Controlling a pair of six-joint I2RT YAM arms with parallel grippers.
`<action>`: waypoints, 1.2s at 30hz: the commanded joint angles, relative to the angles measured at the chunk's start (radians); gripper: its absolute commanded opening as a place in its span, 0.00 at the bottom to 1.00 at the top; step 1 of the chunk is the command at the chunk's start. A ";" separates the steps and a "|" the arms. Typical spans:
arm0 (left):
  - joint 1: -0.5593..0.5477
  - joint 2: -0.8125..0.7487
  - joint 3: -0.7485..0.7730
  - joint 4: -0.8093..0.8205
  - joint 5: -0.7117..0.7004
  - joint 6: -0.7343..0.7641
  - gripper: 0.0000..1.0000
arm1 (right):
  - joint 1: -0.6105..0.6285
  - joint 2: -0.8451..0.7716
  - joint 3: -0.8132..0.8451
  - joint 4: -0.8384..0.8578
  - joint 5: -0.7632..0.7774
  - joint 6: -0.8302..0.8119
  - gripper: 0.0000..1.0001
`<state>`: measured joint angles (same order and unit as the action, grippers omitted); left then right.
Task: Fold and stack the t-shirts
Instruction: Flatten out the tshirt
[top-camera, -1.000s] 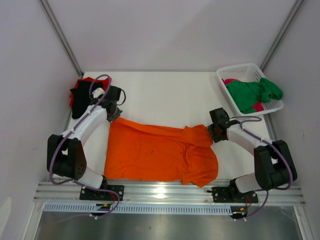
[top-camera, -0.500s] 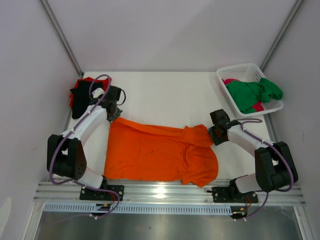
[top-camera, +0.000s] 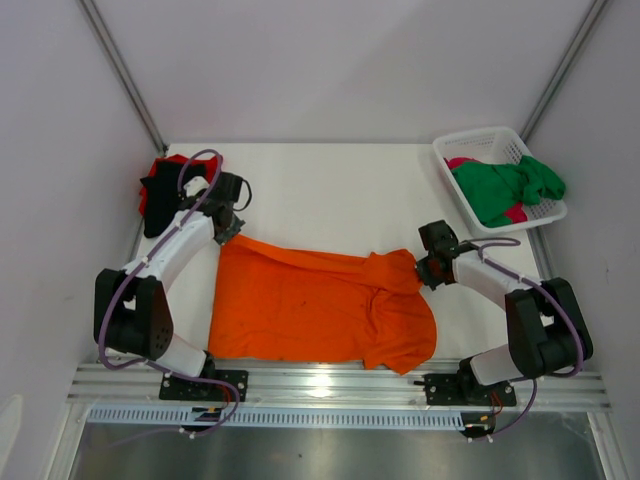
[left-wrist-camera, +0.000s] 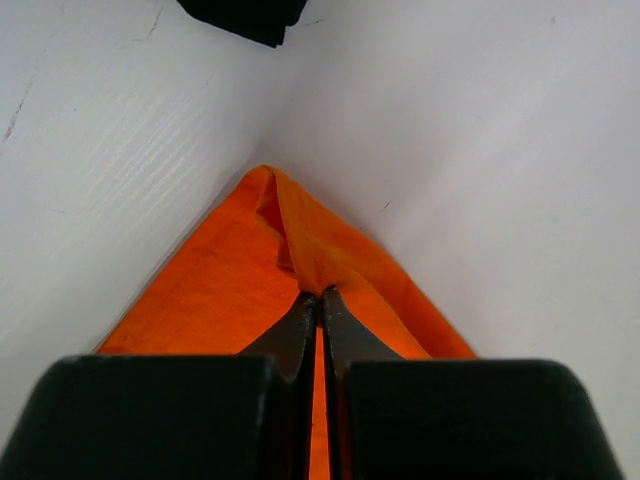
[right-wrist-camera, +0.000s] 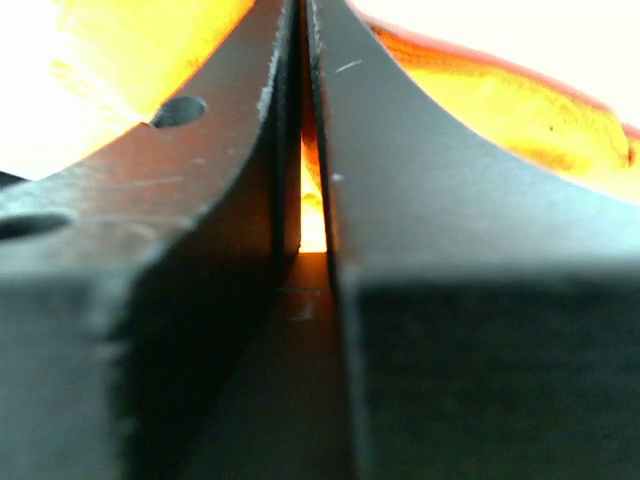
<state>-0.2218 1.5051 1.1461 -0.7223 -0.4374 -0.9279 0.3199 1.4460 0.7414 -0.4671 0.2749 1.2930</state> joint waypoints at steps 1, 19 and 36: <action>0.010 -0.034 -0.009 0.004 -0.014 -0.025 0.01 | -0.004 -0.001 -0.008 0.056 0.000 -0.030 0.01; 0.009 0.052 0.113 -0.023 0.126 0.072 0.01 | 0.109 -0.076 0.047 0.163 0.230 -0.260 0.00; 0.009 0.089 0.233 -0.003 0.261 0.189 0.01 | 0.264 -0.171 0.064 0.314 0.431 -0.504 0.00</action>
<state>-0.2211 1.5879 1.3327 -0.7334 -0.2138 -0.7746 0.5484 1.3029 0.7635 -0.2070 0.6243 0.8459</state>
